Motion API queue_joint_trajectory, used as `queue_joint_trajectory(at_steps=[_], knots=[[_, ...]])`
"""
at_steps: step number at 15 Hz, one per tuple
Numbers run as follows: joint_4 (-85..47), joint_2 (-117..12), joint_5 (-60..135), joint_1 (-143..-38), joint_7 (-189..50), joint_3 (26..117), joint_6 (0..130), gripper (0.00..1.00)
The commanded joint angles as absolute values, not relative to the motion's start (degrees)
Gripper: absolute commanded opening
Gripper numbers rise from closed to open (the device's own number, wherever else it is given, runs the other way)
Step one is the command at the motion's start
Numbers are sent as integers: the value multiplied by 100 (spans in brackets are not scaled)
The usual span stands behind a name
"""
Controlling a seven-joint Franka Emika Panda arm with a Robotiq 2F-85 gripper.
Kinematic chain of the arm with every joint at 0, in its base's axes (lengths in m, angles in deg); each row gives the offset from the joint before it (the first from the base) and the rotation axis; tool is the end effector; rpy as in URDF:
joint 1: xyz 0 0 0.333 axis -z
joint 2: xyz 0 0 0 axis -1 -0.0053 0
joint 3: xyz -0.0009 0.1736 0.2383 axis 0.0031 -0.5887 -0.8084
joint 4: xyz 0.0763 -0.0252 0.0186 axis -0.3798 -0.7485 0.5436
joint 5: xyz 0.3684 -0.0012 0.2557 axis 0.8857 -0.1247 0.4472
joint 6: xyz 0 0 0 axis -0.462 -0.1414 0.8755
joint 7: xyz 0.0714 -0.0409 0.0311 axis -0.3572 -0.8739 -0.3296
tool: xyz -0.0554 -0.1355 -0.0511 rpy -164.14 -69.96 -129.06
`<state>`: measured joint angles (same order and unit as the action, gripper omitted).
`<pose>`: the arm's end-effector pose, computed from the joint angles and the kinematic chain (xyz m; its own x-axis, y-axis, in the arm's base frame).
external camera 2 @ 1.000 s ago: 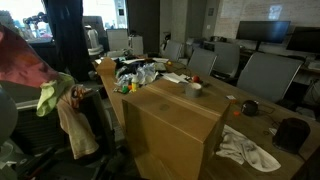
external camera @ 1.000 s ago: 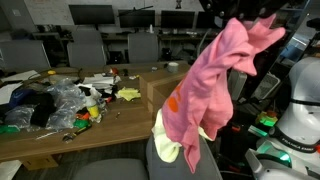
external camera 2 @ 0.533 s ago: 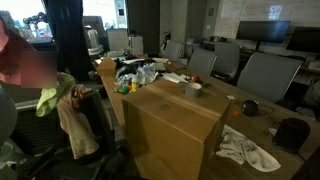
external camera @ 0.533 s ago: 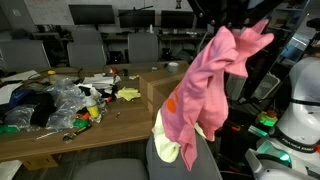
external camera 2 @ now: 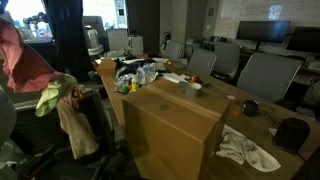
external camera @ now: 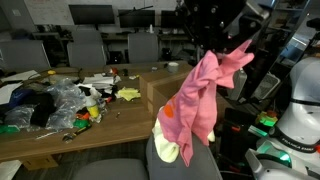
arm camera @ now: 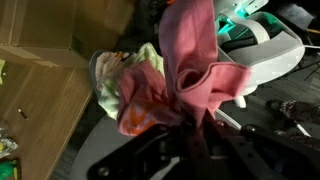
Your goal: Put the peach shirt, the green towel and the pink shirt on the backrest of the chair
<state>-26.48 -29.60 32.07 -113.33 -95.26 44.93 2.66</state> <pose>0.3747 0.3613 0.5132 0.3795 0.8271 -0.4147 0.9163 -0.3981 0.0444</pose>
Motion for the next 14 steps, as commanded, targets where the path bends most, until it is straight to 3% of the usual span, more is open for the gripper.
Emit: queue_joint_trajectory(at_steps=[1,14], knots=[[-3087,-2605,3255,-11297,-9472,4536,584,3],[-3834,-2319,3536,-11237,-9655,4832,1078,3]])
